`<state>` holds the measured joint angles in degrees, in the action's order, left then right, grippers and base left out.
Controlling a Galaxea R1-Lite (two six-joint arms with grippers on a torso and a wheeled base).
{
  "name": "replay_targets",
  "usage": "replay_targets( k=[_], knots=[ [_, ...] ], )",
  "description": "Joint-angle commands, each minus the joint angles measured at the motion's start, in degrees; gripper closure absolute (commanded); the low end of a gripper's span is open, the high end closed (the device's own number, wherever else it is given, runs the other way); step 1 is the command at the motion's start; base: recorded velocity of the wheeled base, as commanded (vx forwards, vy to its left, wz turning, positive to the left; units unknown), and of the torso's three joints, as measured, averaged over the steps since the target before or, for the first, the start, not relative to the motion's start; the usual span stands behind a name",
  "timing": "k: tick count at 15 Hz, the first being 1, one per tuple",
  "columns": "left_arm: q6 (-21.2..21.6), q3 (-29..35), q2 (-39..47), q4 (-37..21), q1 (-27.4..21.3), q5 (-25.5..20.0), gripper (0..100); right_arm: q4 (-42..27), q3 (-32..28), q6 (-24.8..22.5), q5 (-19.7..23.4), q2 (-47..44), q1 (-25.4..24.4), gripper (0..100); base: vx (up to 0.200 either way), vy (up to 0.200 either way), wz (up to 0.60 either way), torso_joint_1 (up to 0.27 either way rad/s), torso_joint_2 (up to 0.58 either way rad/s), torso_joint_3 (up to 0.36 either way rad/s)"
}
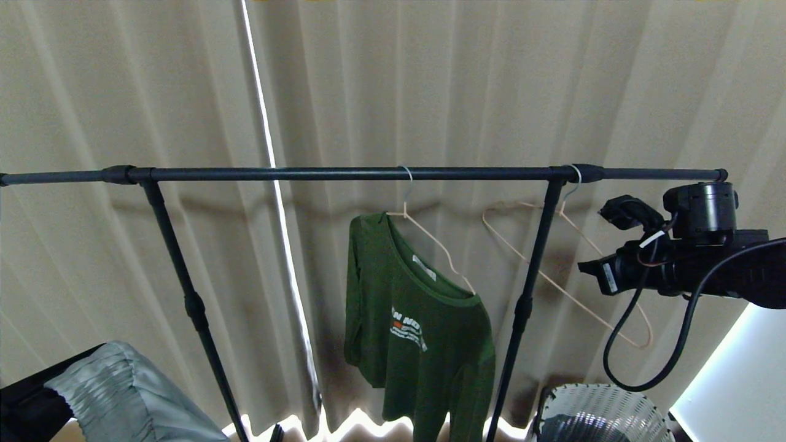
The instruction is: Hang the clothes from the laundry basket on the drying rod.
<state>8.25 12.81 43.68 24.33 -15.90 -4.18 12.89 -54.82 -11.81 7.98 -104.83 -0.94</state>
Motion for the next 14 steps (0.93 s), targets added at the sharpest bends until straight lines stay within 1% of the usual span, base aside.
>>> replay_targets(
  k=[1, 3, 4, 7, 12, 14],
  knots=[
    [0.0, 0.1, 0.0, 0.0, 0.0, 0.0, 100, 0.0, 0.2, 0.0, 0.1, 0.5, 0.0, 100, 0.0, 0.0, 0.0, 0.0, 0.0, 0.0],
    [0.0, 0.0, 0.0, 0.0, 0.1, 0.0, 100, -0.1, 0.4, 0.1, 0.1, 1.0, 0.0, 100, 0.0, 0.0, 0.0, 0.0, 0.0, 0.0],
    [0.0, 0.0, 0.0, 0.0, 0.0, 0.1, 100, -0.1, 0.6, 1.4, 0.0, 1.3, 0.0, 100, 0.0, 0.0, 0.0, 0.0, 0.0, 0.0],
    [0.0, 0.0, 0.0, 0.0, 0.1, 0.1, 100, -0.1, 0.3, 8.8, 0.0, 3.6, -1.4, 100, 0.0, 0.0, 0.0, 0.0, 0.0, 0.0],
    [0.0, 0.0, 0.1, 0.0, 0.1, 0.0, 100, 0.1, 1.5, 9.2, -0.2, 9.0, -1.3, 100, 0.0, 0.0, 0.0, 0.0, 0.0, 0.0],
    [0.0, 0.0, 0.0, 0.0, 0.1, 0.1, 100, 1.5, 2.8, 9.1, -0.3, 10.9, -1.3, 100, 0.0, 0.0, 0.0, 0.0, 0.0, 0.0]
  ],
)
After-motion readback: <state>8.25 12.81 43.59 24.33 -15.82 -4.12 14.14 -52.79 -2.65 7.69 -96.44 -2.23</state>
